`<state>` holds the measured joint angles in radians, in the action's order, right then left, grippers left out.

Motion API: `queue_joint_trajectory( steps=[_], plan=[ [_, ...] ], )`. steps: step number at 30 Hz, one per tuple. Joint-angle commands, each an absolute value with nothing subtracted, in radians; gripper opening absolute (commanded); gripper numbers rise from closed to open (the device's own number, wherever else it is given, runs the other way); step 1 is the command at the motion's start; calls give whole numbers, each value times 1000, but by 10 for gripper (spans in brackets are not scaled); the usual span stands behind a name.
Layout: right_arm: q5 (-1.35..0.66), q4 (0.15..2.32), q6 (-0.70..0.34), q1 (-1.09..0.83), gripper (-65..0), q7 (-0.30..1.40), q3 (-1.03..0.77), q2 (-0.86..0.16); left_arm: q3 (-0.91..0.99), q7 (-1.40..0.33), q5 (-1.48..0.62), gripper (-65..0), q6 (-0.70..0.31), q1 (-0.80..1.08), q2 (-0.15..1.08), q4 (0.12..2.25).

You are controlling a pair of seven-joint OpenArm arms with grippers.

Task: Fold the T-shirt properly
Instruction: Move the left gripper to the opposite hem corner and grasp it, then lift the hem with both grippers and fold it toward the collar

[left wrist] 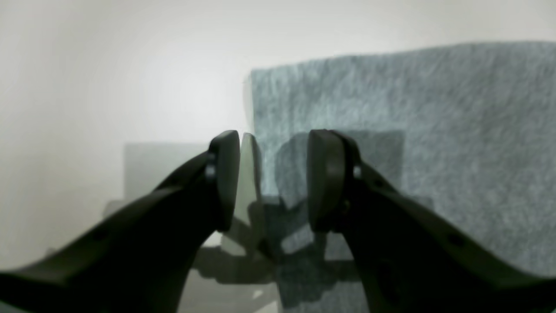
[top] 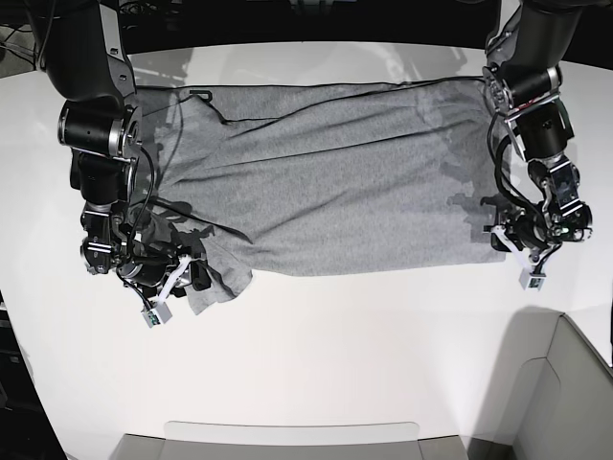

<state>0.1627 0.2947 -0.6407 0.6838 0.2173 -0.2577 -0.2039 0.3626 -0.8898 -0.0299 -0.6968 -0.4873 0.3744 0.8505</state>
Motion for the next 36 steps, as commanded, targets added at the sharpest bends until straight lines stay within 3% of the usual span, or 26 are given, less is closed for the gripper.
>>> queue_joint_trajectory(
  steps=[1,31,34,36],
  plan=[
    [239,283,-630,679,-359,323,-249,-211,366,-877,-42,-388,-698,-518,394,868],
    [239,285,-630,687,-360,320,-219,-194,358,-872,-41,-389,-698,-499,384,868],
    [239,285,-630,682,-369,320,-119,-194,357,-825,-41,-440,-698,-493,367,868],
    [239,285,-630,680,-412,320,-45,-194,355,-811,-39,-497,-698,-490,364,866]
  ],
)
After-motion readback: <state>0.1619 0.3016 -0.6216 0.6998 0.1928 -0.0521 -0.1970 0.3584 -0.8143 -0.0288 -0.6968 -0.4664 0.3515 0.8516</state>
